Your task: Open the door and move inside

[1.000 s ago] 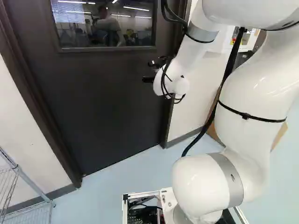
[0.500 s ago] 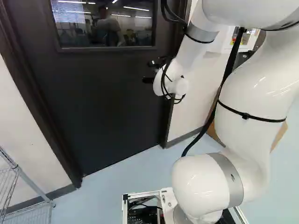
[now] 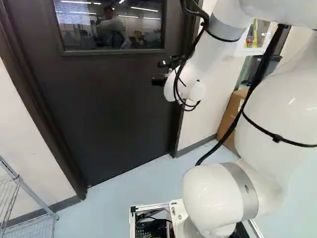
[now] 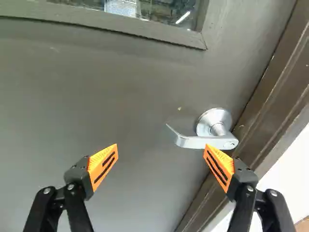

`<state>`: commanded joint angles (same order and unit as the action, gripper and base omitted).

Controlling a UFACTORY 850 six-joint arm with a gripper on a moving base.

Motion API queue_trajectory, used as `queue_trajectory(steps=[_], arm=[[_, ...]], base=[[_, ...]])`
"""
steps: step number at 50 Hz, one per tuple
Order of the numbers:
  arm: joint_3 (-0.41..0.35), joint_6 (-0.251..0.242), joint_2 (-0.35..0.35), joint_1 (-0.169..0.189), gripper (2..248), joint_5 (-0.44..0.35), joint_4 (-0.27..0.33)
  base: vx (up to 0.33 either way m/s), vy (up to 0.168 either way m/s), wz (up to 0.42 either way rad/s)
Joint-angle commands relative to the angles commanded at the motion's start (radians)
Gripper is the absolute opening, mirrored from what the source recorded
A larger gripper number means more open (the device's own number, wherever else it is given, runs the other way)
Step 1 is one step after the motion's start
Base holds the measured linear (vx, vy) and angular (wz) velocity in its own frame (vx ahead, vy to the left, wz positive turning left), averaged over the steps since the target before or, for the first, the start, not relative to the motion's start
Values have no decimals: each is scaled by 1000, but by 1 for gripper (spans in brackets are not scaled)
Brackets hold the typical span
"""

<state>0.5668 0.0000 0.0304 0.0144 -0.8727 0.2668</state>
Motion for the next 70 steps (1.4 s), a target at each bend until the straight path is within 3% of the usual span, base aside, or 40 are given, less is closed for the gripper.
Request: queue_trajectory(steps=[12,35,70], arm=[[18,0,10,0,247,0,0],[105,0,-37,-9,247,0,0],[113,0,-93,-11,247,0,0]], base=[[0,0,0],[0,0,0],[0,0,0]])
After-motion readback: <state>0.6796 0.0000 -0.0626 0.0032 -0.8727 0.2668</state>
